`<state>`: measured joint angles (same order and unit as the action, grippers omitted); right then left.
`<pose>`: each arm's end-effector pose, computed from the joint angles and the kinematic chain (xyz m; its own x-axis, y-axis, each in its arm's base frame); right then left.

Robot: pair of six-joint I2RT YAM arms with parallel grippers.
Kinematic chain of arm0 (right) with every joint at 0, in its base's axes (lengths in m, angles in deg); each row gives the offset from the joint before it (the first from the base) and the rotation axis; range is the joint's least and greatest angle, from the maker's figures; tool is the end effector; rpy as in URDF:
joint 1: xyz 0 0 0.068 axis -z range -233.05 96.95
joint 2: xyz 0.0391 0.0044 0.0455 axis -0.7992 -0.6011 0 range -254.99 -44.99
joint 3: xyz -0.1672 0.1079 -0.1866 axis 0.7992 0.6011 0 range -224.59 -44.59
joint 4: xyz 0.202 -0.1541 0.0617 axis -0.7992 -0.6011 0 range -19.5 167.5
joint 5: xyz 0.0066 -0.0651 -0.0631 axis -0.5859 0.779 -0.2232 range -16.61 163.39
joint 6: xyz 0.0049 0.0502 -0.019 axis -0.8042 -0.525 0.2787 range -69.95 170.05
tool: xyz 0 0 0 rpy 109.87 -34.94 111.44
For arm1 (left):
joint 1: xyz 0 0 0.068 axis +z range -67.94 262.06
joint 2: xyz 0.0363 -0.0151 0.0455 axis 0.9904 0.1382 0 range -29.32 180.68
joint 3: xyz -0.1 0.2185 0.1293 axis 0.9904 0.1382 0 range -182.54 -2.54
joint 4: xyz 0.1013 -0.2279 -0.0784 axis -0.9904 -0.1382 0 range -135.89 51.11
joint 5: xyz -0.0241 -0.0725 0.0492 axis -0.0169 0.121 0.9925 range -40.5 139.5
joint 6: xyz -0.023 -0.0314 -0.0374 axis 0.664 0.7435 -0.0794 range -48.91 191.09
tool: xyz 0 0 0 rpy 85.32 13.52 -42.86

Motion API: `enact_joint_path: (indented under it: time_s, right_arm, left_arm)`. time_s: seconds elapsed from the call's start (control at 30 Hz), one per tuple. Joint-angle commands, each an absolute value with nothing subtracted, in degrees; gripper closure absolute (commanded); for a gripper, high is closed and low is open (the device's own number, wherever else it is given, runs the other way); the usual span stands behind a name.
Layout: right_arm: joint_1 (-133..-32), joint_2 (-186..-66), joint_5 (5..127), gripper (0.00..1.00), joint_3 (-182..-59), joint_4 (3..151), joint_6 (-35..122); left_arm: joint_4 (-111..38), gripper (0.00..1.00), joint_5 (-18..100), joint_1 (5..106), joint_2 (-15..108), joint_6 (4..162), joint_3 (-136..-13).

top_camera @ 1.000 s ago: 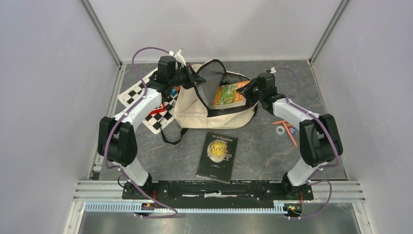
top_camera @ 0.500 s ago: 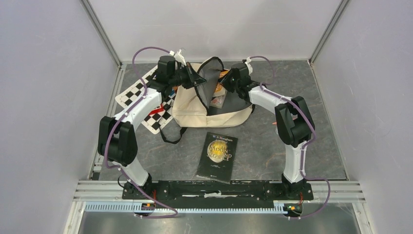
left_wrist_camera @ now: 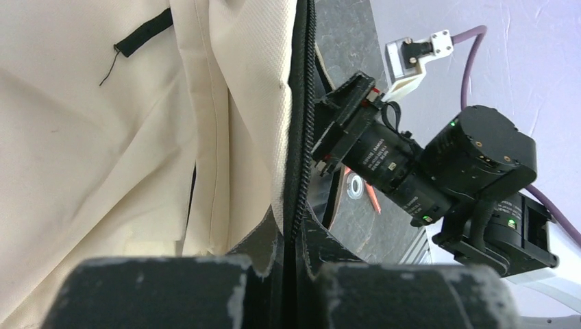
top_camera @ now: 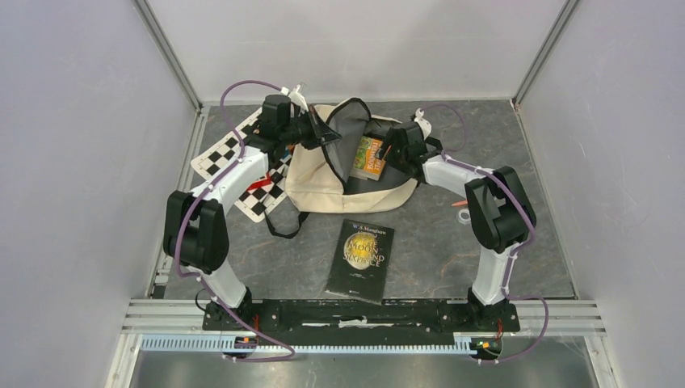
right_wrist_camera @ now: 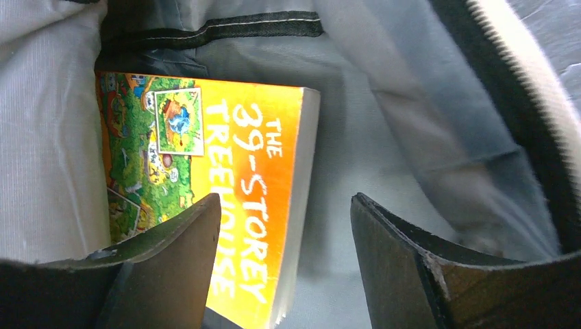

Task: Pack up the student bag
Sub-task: Place the book in the student bag.

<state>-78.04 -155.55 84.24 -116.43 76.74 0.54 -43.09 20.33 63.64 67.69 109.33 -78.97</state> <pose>0.3885 0.1737 0.1850 -0.5896 0.5493 -0.5922 0.2544 0.8221 0.5093 0.3721 -0.1423 0.3014 -0.7431 -0.3222 -0.5865 0.3002 0.6228 -0.7225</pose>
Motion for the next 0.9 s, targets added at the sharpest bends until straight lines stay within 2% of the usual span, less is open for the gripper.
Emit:
enact_joint_path:
  time_s: [0.0,0.17,0.37,0.53,0.73,0.83,0.87]
  right_arm:
    - [-77.8,-151.3,84.6,0.27,-112.3,82.1,6.6]
    - [-78.0,-153.4,78.6,0.39,-113.0,86.6,7.2]
    - [-79.2,-158.1,73.6,0.6,-117.4,89.5,8.4]
    - [-80.4,-161.8,69.7,0.64,-122.2,90.9,10.1]
    - [-80.4,-157.8,73.0,0.62,-118.5,91.0,12.8]
    - [-80.4,-153.6,74.8,0.53,-116.9,89.8,17.0]
    - [-80.4,-151.7,74.9,0.47,-116.4,89.1,18.7]
  left_arm:
    - [-41.4,0.98,18.6,64.0,66.7,108.1,-78.5]
    - [-41.7,0.98,18.5,64.0,66.7,108.1,-78.2]
    - [-42.7,0.98,18.7,64.0,66.7,107.4,-78.0]
    - [-42.6,0.98,18.9,64.0,67.2,107.3,-77.1]
    - [-43.5,0.98,20.9,64.4,66.9,105.8,-76.1]
    - [-43.7,0.97,22.2,64.7,66.0,104.6,-75.3]
    - [-44.4,0.91,23.2,64.7,65.7,103.8,-75.2]
